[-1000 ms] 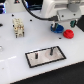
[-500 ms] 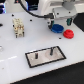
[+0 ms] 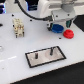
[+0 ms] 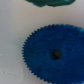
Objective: Insert the blue gear onto the right peg, followed by the red gear
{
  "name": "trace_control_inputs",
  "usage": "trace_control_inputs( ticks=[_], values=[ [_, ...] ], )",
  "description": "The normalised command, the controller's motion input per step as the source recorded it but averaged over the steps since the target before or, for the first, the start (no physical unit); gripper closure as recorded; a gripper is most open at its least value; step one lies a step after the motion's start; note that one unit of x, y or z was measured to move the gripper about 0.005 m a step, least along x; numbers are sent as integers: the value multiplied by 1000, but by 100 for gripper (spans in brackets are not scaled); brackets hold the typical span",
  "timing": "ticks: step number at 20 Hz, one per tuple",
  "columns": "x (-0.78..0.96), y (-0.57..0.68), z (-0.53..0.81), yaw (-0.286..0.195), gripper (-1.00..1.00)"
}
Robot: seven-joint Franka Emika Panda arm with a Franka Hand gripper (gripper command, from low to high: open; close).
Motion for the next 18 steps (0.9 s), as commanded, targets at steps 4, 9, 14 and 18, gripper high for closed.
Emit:
trace_control_inputs(
  ticks=[4,9,14,18],
  values=[
    [-243,45,-228,0,100],
    [-130,-13,-126,0,100],
    [-11,8,1,0,100],
    [1,3,-1,0,100]
  ],
)
